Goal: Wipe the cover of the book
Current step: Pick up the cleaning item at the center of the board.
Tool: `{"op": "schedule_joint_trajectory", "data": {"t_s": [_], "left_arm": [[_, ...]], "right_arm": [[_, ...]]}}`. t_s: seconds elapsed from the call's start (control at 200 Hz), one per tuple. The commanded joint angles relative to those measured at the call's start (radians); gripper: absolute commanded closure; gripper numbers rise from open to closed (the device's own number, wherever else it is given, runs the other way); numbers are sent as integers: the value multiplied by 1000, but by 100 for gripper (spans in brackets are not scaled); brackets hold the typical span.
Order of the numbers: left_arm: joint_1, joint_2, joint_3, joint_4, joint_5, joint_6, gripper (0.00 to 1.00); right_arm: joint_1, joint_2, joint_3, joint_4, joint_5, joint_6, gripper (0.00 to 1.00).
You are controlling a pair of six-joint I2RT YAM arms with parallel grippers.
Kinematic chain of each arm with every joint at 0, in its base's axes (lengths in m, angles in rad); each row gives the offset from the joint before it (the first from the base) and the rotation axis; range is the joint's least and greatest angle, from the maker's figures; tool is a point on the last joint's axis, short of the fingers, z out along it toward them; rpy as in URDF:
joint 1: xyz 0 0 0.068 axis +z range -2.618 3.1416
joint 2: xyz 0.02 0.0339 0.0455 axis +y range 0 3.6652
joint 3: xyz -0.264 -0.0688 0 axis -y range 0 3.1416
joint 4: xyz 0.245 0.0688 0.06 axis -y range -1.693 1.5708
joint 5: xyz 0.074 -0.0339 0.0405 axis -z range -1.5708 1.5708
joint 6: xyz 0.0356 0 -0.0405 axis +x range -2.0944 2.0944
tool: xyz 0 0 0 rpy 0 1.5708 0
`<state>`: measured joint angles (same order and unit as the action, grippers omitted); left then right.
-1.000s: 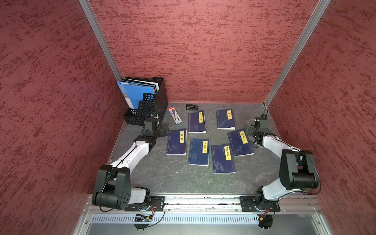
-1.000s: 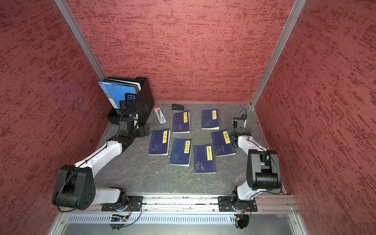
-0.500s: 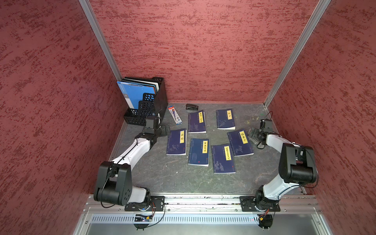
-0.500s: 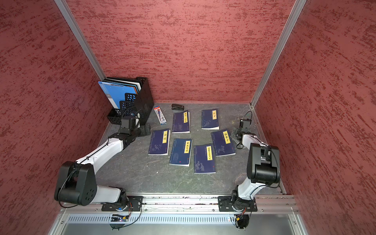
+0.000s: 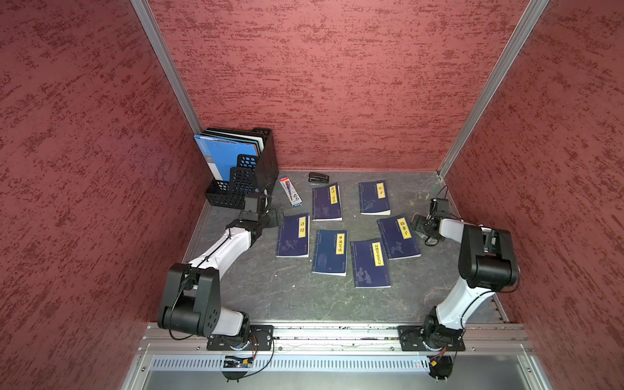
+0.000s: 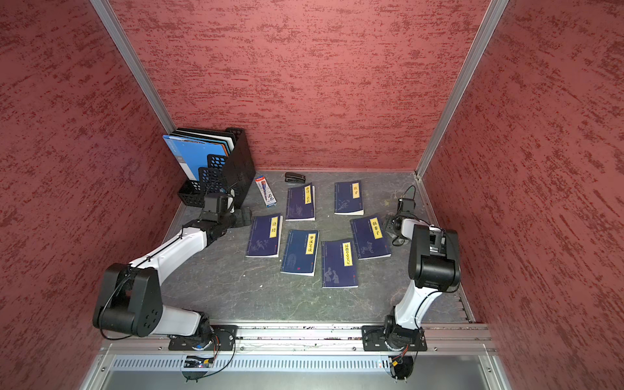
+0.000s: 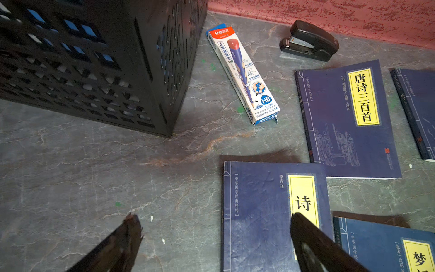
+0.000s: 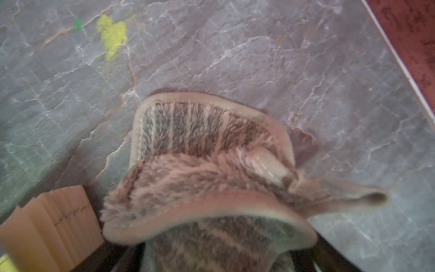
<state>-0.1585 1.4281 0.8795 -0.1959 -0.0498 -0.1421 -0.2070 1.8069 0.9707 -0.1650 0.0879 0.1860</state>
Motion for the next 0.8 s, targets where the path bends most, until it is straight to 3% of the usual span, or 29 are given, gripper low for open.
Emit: {"op": "schedule_joint_trajectory", "data": {"t_s": [0.0,0.19,0.486,0.671,0.792], "left_arm": [[-7,9,24,-7,2,-4,0],[-12,14,26,-16,2,-5,0],[-16,8,32,-44,4,-23,0],[-19,3,45,-69,10,-42,0],[-22,-6,53,-88,14,-63,0]], "right_arm": [[-11,25,22,-33,21,-8,25],[-10,18,24,-33,34,-5,55],[-10,-122,4,-7,56,9,81],[4,-244,3,-19,9,15,86],[65,-290,36,-72,-30,3,87]]}}
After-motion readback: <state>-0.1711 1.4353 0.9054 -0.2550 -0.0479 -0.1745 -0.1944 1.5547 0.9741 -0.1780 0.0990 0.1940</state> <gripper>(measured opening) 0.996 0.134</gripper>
